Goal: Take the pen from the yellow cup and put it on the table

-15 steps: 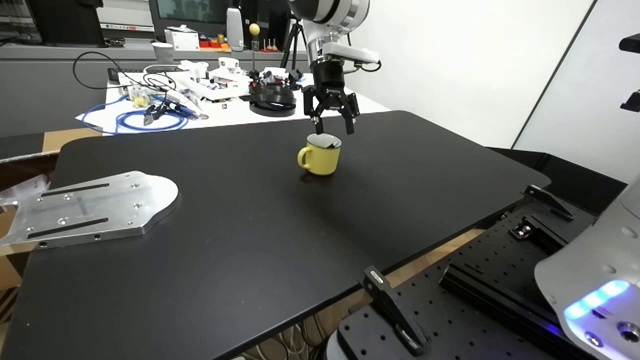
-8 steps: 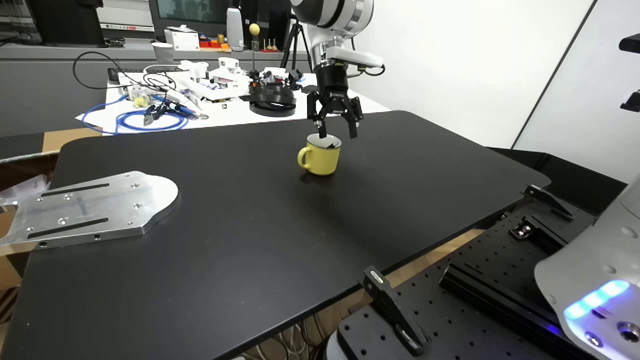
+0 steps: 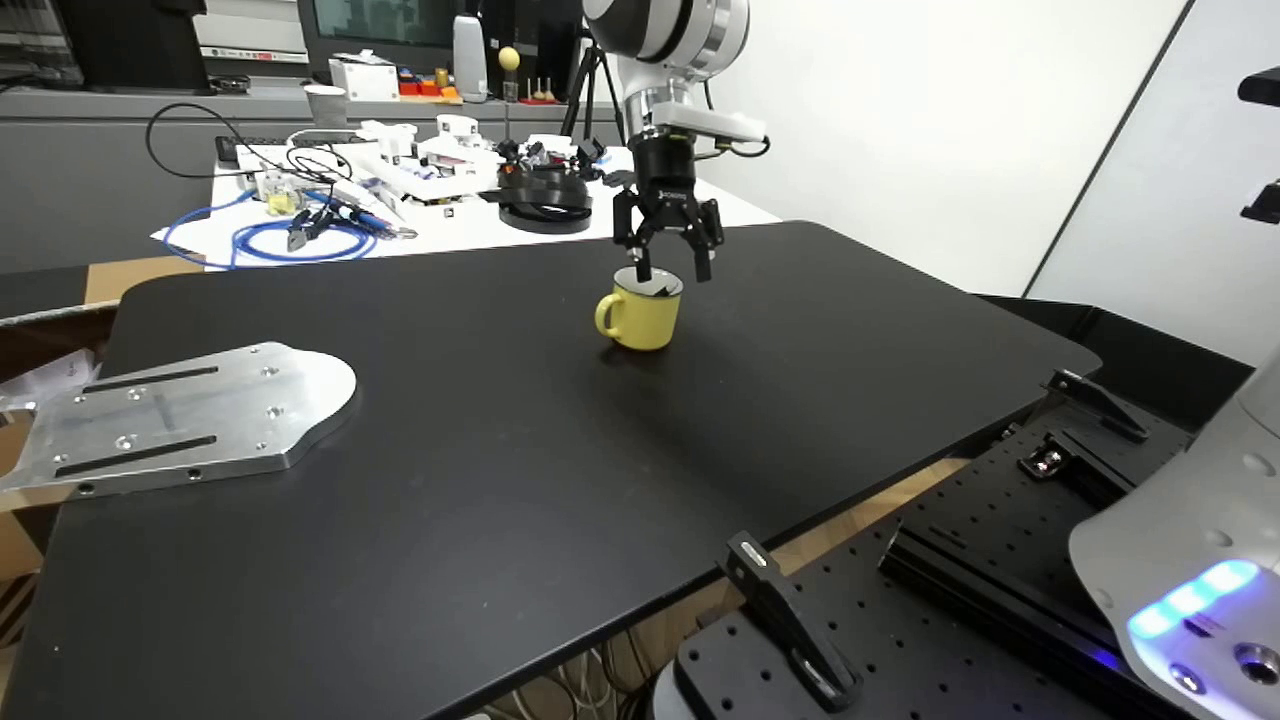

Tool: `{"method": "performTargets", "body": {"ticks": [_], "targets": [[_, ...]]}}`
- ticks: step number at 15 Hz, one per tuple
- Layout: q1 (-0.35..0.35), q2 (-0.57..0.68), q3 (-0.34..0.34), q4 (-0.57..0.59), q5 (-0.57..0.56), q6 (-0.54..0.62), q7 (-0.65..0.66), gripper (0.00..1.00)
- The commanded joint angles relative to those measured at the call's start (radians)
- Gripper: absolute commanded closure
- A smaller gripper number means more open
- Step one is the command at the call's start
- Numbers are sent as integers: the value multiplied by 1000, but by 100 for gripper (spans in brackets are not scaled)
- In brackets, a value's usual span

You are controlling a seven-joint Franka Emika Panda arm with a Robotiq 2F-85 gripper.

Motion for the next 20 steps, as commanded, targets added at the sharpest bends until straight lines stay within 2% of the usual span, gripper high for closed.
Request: {"method": "performTargets", "body": {"ticks": [1,7,11,13,14,16,20], "targets": [[-2,-46,0,-49,17,39,-7,33],[-3,-68,1,-74,18,88,-14,75],[-9,-70,-1,-66,37,68,1,100],[-15,-68,0,-59,51,46,-4,100],[-6,-73,-8,-65,40,53,5,74],[-6,-74,-6,-67,39,43,-3,72],[-2,-74,-6,-73,38,36,-1,45]]}}
